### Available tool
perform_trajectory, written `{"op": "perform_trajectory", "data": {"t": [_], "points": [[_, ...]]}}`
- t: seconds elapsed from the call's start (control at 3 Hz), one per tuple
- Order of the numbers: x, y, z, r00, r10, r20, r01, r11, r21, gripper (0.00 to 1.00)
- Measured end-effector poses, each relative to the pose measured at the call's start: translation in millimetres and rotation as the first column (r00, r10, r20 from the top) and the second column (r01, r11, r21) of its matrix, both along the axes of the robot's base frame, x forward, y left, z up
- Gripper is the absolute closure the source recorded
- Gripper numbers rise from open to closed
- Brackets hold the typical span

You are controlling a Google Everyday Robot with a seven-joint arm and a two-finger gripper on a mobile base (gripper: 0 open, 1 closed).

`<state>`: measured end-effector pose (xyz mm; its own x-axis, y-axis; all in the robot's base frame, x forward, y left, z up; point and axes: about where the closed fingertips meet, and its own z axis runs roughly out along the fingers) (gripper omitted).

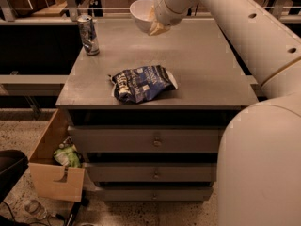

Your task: Move white bowl near redbull can

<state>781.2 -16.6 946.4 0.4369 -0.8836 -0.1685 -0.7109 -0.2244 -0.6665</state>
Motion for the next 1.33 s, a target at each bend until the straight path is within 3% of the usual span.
{"op": "perform_trajectory", "data": {"t": [0.33,0.67,1.0,1.33], "points": [[-5,31,-9,0.9965,0.082,-0.018,-0.081,0.996,0.033,1.0],[-19,70,-30,0.9851,0.159,-0.065,-0.155,0.986,0.064,1.0],[-25,100,-58,0.9714,0.204,-0.121,-0.196,0.978,0.075,1.0],[-25,111,-85,0.9647,0.202,-0.169,-0.195,0.979,0.056,1.0]]}}
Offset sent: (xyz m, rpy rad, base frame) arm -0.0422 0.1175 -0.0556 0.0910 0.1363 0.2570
